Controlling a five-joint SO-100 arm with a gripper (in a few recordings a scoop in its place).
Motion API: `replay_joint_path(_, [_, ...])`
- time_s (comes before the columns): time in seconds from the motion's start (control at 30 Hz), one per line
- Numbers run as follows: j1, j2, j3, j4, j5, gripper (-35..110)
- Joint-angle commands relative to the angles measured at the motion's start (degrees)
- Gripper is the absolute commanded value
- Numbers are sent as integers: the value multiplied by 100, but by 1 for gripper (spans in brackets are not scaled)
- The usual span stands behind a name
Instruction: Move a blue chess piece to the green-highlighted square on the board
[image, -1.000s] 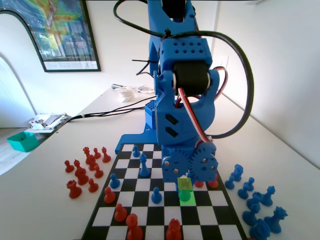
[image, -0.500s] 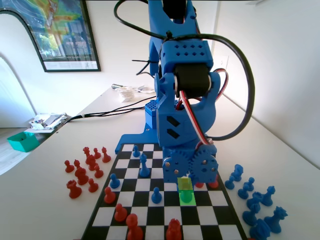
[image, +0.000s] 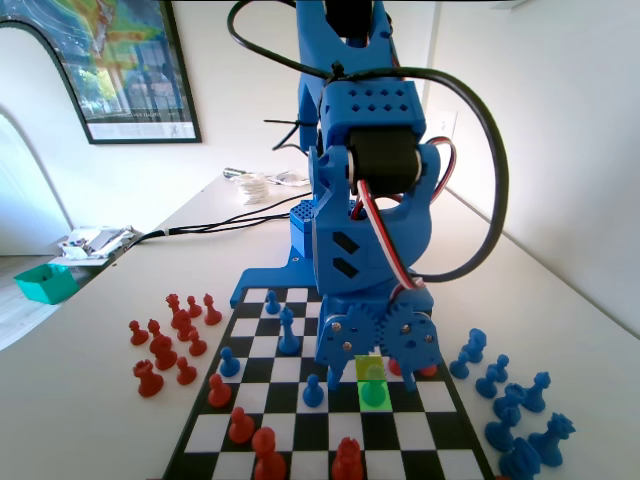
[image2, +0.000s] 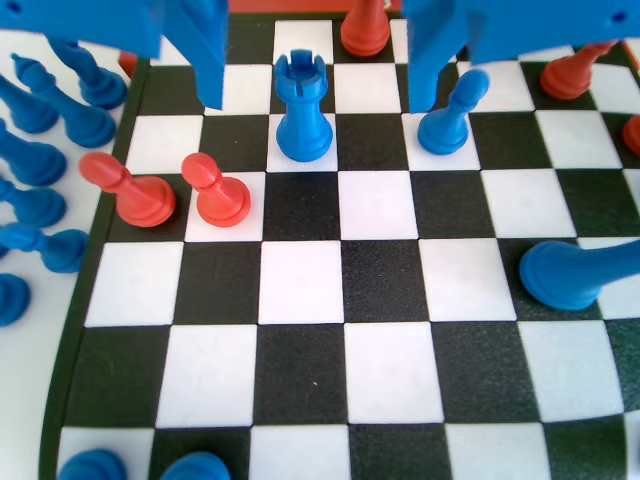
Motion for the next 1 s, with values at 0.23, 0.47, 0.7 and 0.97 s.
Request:
replay_joint_path(0.23, [-18, 1327, -562, 993, 132, 24])
replay_joint_path(0.47, [-88, 2329, -870, 2514, -70, 20])
replay_joint_path(0.7, [-123, 3735, -756, 3683, -369, 20])
replay_joint_path(0.97, [44, 5563, -334, 4720, -879, 18])
